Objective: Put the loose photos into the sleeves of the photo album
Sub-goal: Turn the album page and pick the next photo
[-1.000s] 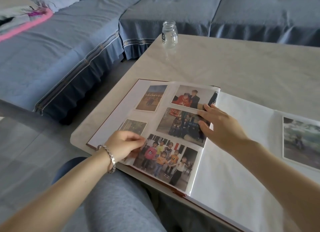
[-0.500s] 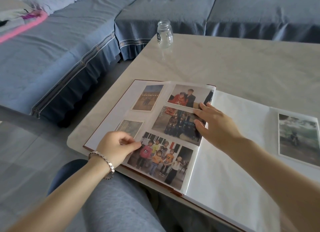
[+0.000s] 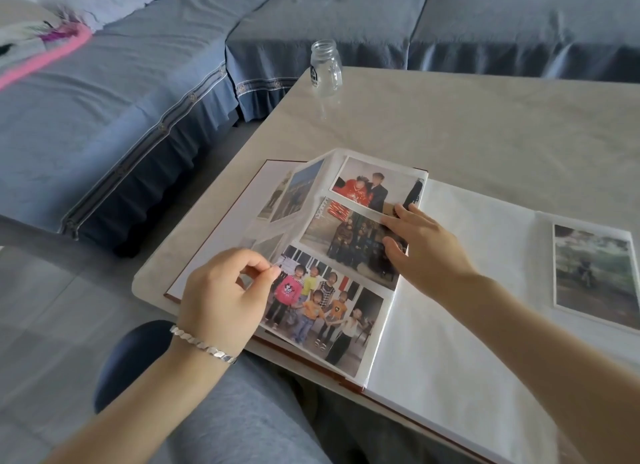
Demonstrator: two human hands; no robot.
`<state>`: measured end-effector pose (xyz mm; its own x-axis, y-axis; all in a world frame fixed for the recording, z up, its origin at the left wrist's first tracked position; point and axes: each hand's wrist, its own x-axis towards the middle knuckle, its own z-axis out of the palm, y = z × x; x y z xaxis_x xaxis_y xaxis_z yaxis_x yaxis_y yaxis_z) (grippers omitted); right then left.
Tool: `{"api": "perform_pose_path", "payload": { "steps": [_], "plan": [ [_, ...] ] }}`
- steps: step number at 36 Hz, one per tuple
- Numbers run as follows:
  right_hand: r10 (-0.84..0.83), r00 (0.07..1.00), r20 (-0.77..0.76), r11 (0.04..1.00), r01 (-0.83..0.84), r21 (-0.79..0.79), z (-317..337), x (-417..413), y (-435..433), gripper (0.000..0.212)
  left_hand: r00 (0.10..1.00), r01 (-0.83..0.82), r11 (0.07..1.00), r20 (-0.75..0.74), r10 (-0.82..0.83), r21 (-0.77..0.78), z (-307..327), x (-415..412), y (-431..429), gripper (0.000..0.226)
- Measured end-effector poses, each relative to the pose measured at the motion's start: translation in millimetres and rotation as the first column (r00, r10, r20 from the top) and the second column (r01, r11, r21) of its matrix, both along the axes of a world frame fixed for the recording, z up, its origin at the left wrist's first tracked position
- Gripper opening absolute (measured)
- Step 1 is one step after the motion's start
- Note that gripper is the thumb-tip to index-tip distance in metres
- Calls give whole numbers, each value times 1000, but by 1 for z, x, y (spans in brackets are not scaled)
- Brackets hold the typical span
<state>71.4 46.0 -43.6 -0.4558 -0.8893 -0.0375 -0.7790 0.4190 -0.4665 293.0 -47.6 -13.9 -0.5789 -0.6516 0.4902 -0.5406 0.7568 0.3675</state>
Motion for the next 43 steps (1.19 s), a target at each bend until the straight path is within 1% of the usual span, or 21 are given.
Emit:
{"api": "perform_pose_path", "payload": {
  "steps": [3,10,13,17,21,24,26,28,30,31,32,33,34,35,36,37,38,39,40,41,43],
  "plan": [
    [5,1000,-1,1000,-5,-10,1,1,1,39,1000,1,1000,20,-1,-16,3,0,1,16],
    [-1,1000,5,1000,1,-14,2,2,1,40,997,28,999,73,-29,19,12,0,2,16],
    [-1,1000,0,1000,1,-17,1,1,1,40,999,35,990,21,-38,138,15,0,0,17],
    [-5,1000,0,1000,5,-13,-2,0,0,41,1000,10,952,-23,-3,306,19,-2,-1,21],
    [-7,1000,2,1000,7,-16,-4,-1,-1,42,996,8,865,-85,40,502,19,-3,-2,25],
    [-3,1000,0,1000,3,-19,-6,-1,0,42,993,-7,810,-90,73,586,15,-3,-4,24],
    [0,1000,-1,1000,0,-25,-6,-2,0,42,995,-47,776,-37,90,630,10,-1,-9,22],
    [0,1000,1,999,0,-37,-6,-2,0,41,995,-93,787,91,47,610,2,2,-12,22],
    [1,1000,-1,999,-1,-47,-8,-2,0,41,956,-132,861,292,-20,492,-7,1,-9,19],
    [0,1000,-4,999,0,-49,-9,-2,0,41,930,-146,909,367,-8,389,-11,-2,-6,18],
    [-1,1000,-8,999,1,-53,-10,-2,0,41,916,-137,950,400,13,282,-15,-5,-2,22],
    [-3,1000,-14,998,2,-57,-11,-2,0,40,921,-89,972,389,-2,216,-19,-11,4,26],
    [-5,1000,-19,998,4,-61,-13,-2,-1,40,937,-10,982,344,-57,190,-22,-17,11,29],
    [-7,1000,-22,998,6,-66,-14,-2,-1,40,938,103,975,306,-160,196,-24,-23,18,32],
    [-9,1000,-24,997,7,-76,-15,-3,-1,40,907,230,948,304,-291,221,-27,-28,25,36],
    [-11,1000,-23,996,9,-87,-15,-3,0,39,842,328,902,347,-413,280,-29,-34,33,43],
    [-12,1000,-22,995,9,-97,-16,-3,0,39,771,384,862,398,-497,332,-33,-39,39,50],
    [-9,1000,-23,995,7,-104,-16,-3,0,39,715,386,842,454,-532,377,-37,-42,44,56],
    [-5,1000,-26,994,2,-107,-17,-4,1,39,679,357,842,506,-532,405,-41,-44,46,59],
    [0,1000,-27,994,-2,-107,-18,-5,1,39,665,335,855,543,-512,397,-45,-44,47,60],
    [6,1000,-24,995,-8,-103,-18,-6,1,40,680,291,890,578,-450,350,-50,-45,44,57]
  ]
}}
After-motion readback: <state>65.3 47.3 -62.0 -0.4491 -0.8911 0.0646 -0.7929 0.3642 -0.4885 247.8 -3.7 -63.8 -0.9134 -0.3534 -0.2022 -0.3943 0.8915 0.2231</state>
